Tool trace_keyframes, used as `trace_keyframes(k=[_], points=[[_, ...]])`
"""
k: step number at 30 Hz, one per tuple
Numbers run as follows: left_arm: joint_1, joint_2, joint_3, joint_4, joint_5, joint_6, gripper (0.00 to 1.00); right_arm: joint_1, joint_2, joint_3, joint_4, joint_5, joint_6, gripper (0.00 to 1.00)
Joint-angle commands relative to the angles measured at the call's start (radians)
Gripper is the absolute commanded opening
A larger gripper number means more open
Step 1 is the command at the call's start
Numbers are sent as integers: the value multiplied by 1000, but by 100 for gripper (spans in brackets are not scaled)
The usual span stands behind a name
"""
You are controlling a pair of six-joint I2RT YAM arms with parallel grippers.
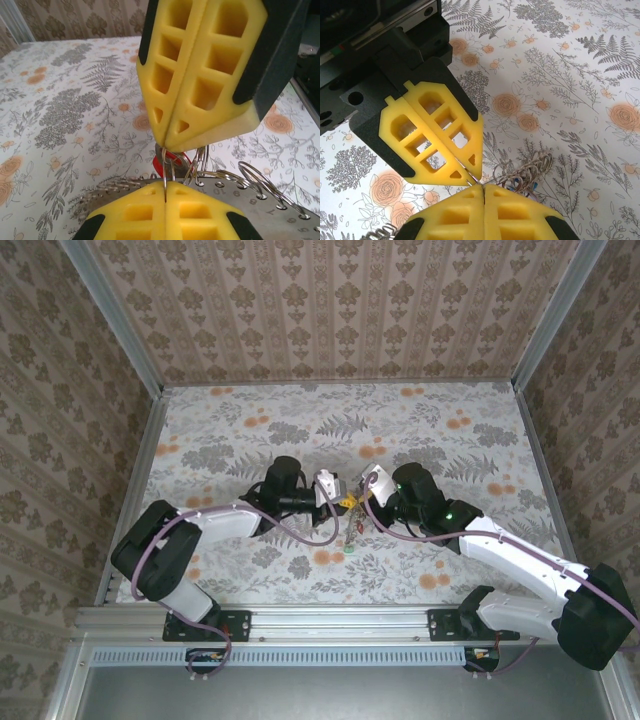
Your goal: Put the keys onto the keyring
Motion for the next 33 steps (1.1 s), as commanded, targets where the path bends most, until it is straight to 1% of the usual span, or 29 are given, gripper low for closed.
trace_keyframes(k=[1,4,8,15,16,19,22,24,27,31,33], points=[[2,37,-51,148,-37,-115,0,-12,6,27,-12,32,0,0],[-1,54,-74,235,-36,-152,0,-12,29,23,-21,55,10,0],[-2,68,-90,271,-37,-158,0,-14,31,8,20,49,30,0],[-2,103,-118,308,-87,-166,0,-14,-6,38,35,-24,29,0],[-2,106,-120,309,-98,-168,4,-13,-11,42,35,-34,27,0],[-2,112,-116,313,-102,-170,9,-14,-16,53,18,-54,16,0],[-2,105,-106,304,-103,-167,11,-12,-14,56,5,-65,14,0],[-2,100,-103,300,-102,-166,15,-13,-14,56,1,-65,16,0],[-2,85,-98,286,-102,-166,18,-11,-13,58,0,-68,15,0],[-3,48,-98,264,-101,-158,26,-11,-10,61,-2,-69,11,0],[-2,26,-92,226,-95,-141,28,-11,-7,63,-3,-69,6,0]])
